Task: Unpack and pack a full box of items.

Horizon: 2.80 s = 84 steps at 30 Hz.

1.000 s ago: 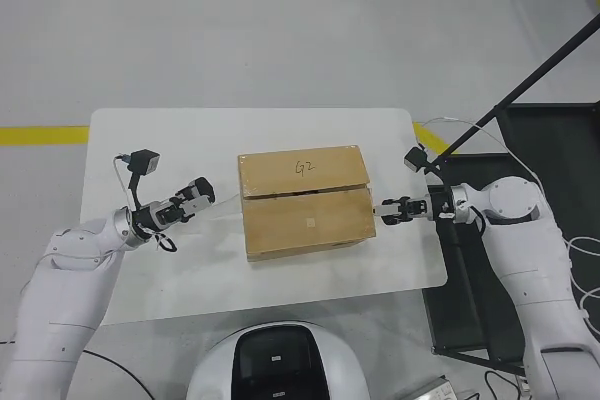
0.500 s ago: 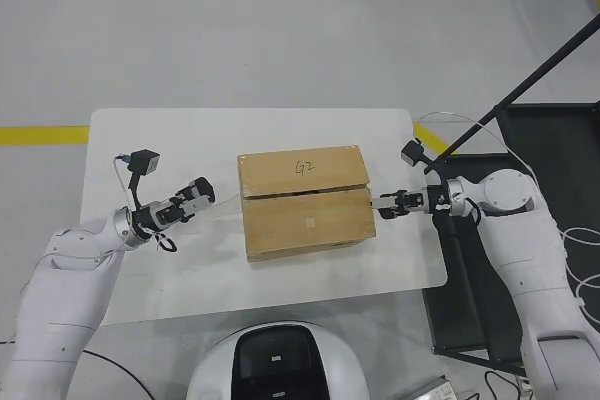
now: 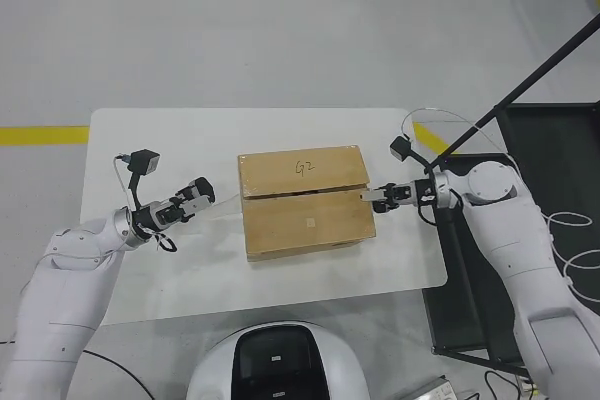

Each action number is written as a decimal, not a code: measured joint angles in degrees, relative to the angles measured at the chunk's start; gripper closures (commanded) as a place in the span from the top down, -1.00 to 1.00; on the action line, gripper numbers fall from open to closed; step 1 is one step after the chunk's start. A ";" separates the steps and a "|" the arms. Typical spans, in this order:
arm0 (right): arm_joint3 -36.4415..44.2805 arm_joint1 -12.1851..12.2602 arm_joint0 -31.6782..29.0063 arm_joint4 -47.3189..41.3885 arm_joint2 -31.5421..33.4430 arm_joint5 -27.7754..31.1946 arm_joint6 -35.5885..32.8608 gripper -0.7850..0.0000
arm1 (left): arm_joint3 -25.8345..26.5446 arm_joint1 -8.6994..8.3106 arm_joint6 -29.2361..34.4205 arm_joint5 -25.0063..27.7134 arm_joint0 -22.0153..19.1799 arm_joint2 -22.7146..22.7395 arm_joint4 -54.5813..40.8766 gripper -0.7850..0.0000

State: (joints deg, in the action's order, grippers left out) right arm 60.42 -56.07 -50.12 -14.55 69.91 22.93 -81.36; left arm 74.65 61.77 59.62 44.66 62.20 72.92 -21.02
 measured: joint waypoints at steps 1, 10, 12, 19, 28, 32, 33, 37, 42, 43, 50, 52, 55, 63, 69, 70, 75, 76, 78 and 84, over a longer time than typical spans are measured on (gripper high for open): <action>-0.10 0.05 0.32 -0.96 -0.73 -0.19 -0.19 1.00 | 0.00 0.00 0.00 0.00 0.00 0.00 0.00 1.00; 0.17 1.07 2.03 -14.55 -5.91 -6.38 -6.39 1.00 | 0.00 0.00 0.00 0.00 0.00 0.00 0.00 1.00; 0.90 1.49 1.80 -17.65 -6.92 -6.70 -6.72 1.00 | 0.00 0.00 0.00 0.00 0.00 0.00 0.00 1.00; 4.00 4.12 0.94 -22.83 -9.88 -6.61 -6.64 1.00 | 0.00 0.00 0.00 0.00 0.00 0.00 0.00 1.00; 4.00 4.11 0.95 -22.83 -9.87 -6.61 -6.64 1.00 | 0.00 0.00 0.00 0.00 0.00 0.00 0.00 1.00; 4.00 4.11 0.95 -22.83 -9.87 -6.61 -6.64 1.00 | 0.00 0.00 0.00 0.00 0.00 0.00 0.00 1.00; 4.00 4.11 0.95 -22.83 -9.87 -6.61 -6.64 1.00 | 0.00 0.00 0.00 0.00 0.00 0.00 0.00 1.00; 4.00 4.11 0.95 -22.83 -9.87 -6.61 -6.64 1.00 | 0.00 0.00 0.00 0.00 0.00 0.00 0.00 1.00; 4.00 4.11 0.95 -22.83 -9.87 -6.61 -6.64 1.00 | 0.00 0.00 0.00 0.00 0.00 0.00 0.00 1.00; 4.00 4.11 0.95 -22.83 -9.87 -6.61 -6.64 1.00 | 0.00 0.00 0.00 0.00 0.00 0.00 0.00 1.00; 4.00 4.11 0.95 -22.83 -9.87 -6.61 -6.64 1.00 | 0.00 0.00 0.00 0.00 0.00 0.00 0.00 1.00; 4.00 4.11 0.95 -22.83 -9.87 -6.61 -6.64 1.00 | 0.00 0.00 0.00 0.00 0.00 0.00 0.00 1.00; 4.00 4.11 0.95 -22.83 -9.87 -6.61 -6.64 1.00 | 0.00 0.00 0.00 0.00 0.00 0.00 0.00 1.00; 6.63 4.07 -0.64 -23.71 -8.19 -5.73 -1.57 1.00 | 0.00 0.00 0.00 0.00 0.00 0.00 0.00 1.00; 7.09 3.57 -0.68 -25.56 -8.89 -5.96 -3.74 1.00 | 0.00 0.00 0.00 0.00 0.00 0.00 0.00 1.00; 7.14 3.38 -0.56 -26.22 -9.44 -6.34 -5.25 1.00 | 0.00 0.00 0.00 0.00 0.00 0.00 0.00 1.00; 7.77 3.16 -0.33 -26.18 -11.95 -7.42 -6.68 1.00 | 0.00 0.00 0.00 0.00 0.00 0.00 0.00 1.00; 8.26 3.31 -0.45 -25.97 -12.57 -7.65 -6.65 1.00 | 0.00 0.00 0.00 0.00 0.00 0.00 0.00 1.00; 9.48 3.69 -0.84 -25.68 -13.56 -8.02 -6.64 1.00 | 0.00 0.00 0.00 0.00 0.00 0.00 0.00 1.00; 13.92 5.76 -2.92 -24.23 -16.20 -8.76 -6.64 1.00 | 0.00 0.00 0.00 0.00 0.00 0.00 0.00 1.00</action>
State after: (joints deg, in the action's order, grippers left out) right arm 74.34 -50.31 -53.04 -38.78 53.71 14.17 -88.00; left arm 74.65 61.77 59.62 44.66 62.20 72.92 -21.02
